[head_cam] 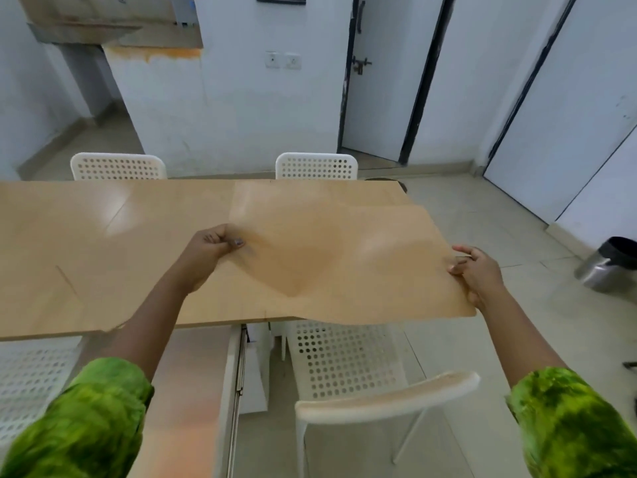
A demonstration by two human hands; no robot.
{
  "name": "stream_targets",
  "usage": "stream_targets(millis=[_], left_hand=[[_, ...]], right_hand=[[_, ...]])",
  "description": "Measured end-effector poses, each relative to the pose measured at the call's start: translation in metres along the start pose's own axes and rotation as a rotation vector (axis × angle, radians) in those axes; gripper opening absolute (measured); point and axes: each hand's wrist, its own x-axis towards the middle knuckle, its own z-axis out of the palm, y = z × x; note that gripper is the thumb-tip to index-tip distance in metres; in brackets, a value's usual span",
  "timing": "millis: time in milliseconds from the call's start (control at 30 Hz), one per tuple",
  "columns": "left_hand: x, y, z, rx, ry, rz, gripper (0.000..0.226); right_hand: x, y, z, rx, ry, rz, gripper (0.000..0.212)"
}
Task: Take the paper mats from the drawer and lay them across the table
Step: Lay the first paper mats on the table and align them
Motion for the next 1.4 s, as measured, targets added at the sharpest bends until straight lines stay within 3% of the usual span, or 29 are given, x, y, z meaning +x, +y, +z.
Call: stream_targets(millis=[100,300,500,633,967,1400], left_hand=[[0.023,-0.018,0.019,-0.074,0.055,-0.080,0.022],[0.063,-0.048,0.058,-0.119,0.165,-0.184,0.049],[0.086,-0.073,0.093,-0.136,0.255,-0.346,0.054],[0.096,-0.092,0.112,-0.088,0.358,-0.410,0.055],[0.108,-0.130,0.155,0.142,0.538,-0.517,0.053],[0.122,-0.141,0.159,0.752,0.415,-0.610,0.051]], right_hand=[[0.020,0.003,-0.002,-0.032,0.069,-0.054,0.045],[0.060,-0.002,-0.003,-0.112,0.221,-0.139,0.044],[0.101,0.014,0.003,-0.210,0.206,-0.202,0.048],[0.134,0.040,0.007,-0.178,0.170,-0.143,0.048],[0.196,0.085,0.005,-0.166,0.074,-0.021,0.044],[0.196,0.106,0.017,-0.464,0.080,0.018,0.042]])
